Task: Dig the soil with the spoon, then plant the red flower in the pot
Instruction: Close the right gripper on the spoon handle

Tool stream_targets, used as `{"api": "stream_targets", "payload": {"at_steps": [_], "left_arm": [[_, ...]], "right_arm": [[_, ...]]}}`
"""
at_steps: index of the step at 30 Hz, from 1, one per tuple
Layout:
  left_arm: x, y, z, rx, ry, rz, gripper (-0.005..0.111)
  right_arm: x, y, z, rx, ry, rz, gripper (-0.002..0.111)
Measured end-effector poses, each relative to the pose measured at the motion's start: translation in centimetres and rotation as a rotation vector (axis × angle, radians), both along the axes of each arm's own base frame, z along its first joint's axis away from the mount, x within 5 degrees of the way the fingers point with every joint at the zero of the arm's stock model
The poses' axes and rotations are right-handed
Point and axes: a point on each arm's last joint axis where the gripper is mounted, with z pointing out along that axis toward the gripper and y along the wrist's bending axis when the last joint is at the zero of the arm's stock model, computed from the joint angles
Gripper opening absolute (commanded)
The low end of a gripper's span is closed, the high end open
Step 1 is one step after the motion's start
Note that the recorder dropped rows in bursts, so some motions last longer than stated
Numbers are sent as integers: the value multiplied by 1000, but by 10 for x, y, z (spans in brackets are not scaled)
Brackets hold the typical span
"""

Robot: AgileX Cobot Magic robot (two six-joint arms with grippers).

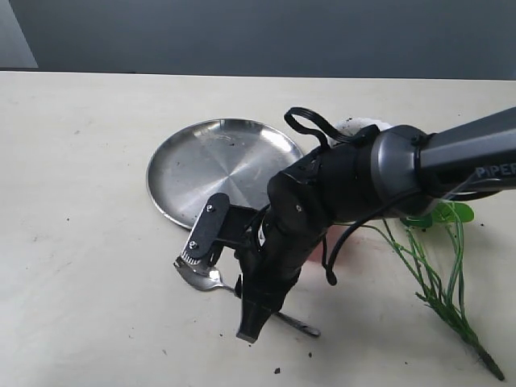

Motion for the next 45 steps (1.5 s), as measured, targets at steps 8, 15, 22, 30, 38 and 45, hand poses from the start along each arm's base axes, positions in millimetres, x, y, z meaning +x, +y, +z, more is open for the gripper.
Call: {"api": "stream_targets", "payload": {"at_steps": [8, 15, 22, 30, 38, 45], "left_arm": [[0, 0, 0, 0, 0, 0, 2], [0, 0, 0, 0, 0, 0, 2], [0, 0, 0, 0, 0, 0, 2], [0, 0, 0, 0, 0, 0, 2], [0, 0, 0, 0, 2, 0, 2], [0, 0, 0, 0, 2, 0, 2]], "right_arm": [[-1, 0, 0, -2, 6, -3, 41], [-1, 0, 0, 1, 14, -10, 41], [-1, 0, 0, 5, 18, -16, 41], [-1, 0, -5, -6, 28, -18, 41], [0, 1, -10, -24, 51, -22, 37], [-2, 0, -10, -41, 85, -28, 0]]}}
